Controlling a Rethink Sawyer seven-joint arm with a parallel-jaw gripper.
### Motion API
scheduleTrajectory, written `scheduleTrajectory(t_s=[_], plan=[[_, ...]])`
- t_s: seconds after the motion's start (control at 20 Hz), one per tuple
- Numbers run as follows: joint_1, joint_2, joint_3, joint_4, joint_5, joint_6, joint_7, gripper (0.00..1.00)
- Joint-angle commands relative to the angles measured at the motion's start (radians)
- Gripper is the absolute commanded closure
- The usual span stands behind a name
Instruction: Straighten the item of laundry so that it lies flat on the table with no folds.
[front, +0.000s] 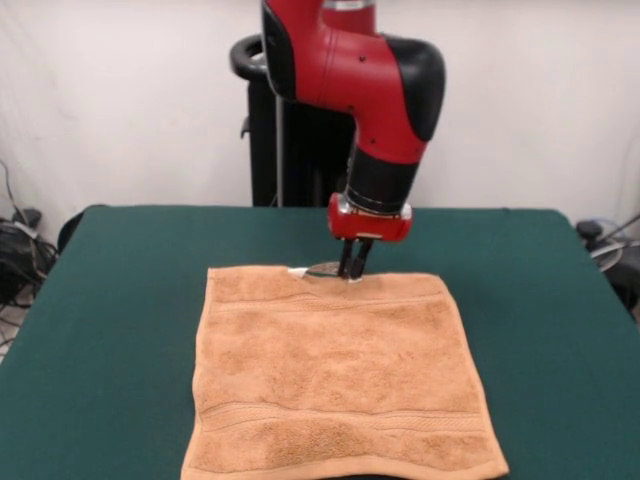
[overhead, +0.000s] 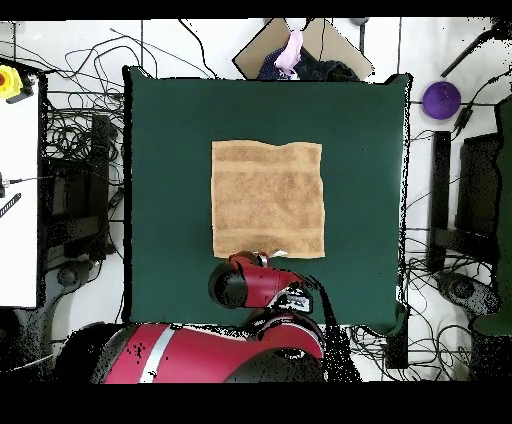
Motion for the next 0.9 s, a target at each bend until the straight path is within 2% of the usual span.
scheduleTrajectory(t_s=[0.05, 0.5, 0.9], plan=[[-0.008, 0.059, 0.079, 0.061, 0.016, -0.071, 0.239, 1.00], [-0.044, 0.078, 0.076, 0.120, -0.008, -0.152, 0.234, 1.00], [-0.054, 0.074, 0.069, 0.142, 0.007, -0.165, 0.218, 1.00]])
